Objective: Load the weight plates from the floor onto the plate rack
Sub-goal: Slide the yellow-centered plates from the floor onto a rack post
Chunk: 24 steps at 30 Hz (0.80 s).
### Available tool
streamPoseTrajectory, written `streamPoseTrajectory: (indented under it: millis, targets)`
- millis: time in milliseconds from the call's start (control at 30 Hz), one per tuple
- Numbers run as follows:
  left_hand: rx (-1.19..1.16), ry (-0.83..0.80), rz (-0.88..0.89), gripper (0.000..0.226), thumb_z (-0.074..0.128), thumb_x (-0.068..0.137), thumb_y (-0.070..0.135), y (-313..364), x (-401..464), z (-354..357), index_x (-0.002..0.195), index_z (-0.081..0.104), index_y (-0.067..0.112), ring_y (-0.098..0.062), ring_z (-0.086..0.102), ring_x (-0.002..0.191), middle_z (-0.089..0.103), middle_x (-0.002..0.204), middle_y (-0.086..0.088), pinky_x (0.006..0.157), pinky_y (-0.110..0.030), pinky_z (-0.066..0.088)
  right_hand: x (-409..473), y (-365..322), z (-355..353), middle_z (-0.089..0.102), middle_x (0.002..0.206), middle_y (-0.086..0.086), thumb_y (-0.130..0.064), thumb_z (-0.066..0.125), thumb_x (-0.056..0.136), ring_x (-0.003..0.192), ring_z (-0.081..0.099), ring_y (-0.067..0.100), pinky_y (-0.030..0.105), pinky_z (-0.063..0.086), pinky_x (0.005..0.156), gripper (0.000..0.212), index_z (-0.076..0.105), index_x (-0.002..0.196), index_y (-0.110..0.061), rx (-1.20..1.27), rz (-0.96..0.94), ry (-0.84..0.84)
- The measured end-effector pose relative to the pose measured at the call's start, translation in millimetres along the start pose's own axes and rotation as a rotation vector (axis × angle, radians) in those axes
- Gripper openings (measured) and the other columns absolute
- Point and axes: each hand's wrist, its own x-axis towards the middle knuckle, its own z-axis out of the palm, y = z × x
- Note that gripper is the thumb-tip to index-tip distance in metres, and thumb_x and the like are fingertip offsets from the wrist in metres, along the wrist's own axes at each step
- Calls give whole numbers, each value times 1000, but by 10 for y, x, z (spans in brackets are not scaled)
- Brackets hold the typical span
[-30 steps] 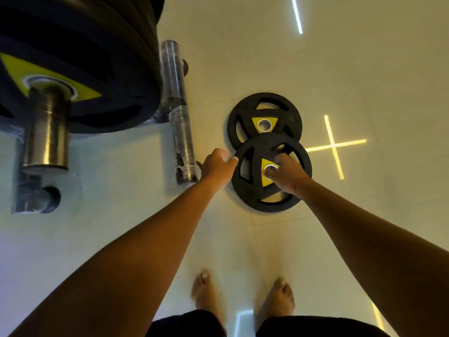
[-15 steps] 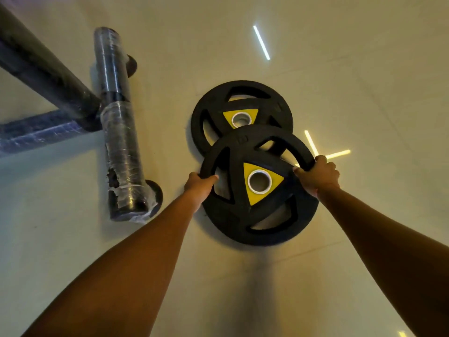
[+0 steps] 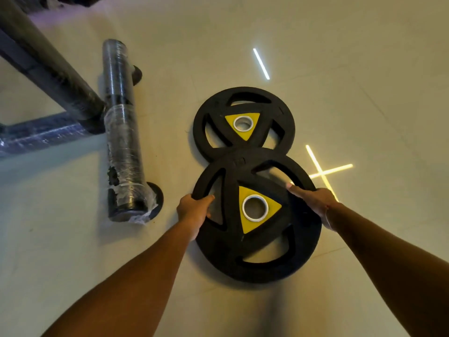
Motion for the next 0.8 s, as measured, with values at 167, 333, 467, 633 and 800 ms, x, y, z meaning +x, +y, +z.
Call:
streamPoseTrajectory:
  millis: [167,333,467,633,800]
  targets:
    - [-19,98,50,25,74,82,26,-252,-500,-487,102,68,12,-23,71,77,73,88,-9,59,-30,52,-398,139,266,67,102,14,-70,80,65,94,64,30,41,52,86,77,61,107,-8,-29,-16,4]
    - [-118,281,147,26,79,80,22,-50,-822,-1014,103,70,12,-20,71,64,74,81,-9,61,-34,59,-921,-351,493,69,93,6,-69,77,69,81,65,20,32,51,65,63,64,101,-16,-87,-303,27]
    - [-184,417,287,26,80,83,22,295,-1068,-1468,106,69,14,-7,65,74,69,90,2,68,-21,50,-1350,-896,596,69,95,-6,-68,80,67,86,65,12,27,51,72,55,66,99,-26,-75,-579,-3]
    - [-303,535,383,24,80,83,27,623,-1439,-2009,102,66,20,-19,67,88,70,96,2,77,-31,57,-1917,-1415,710,70,94,-10,-76,74,67,91,67,15,37,57,83,63,67,110,-29,-86,-820,-5]
    - [-378,634,454,21,80,84,26,795,-1879,-2512,100,66,21,-21,72,69,73,88,-5,60,-27,60,-2512,-1701,792,73,92,-6,-77,72,66,89,69,16,43,58,84,61,68,105,-30,-28,-979,-28]
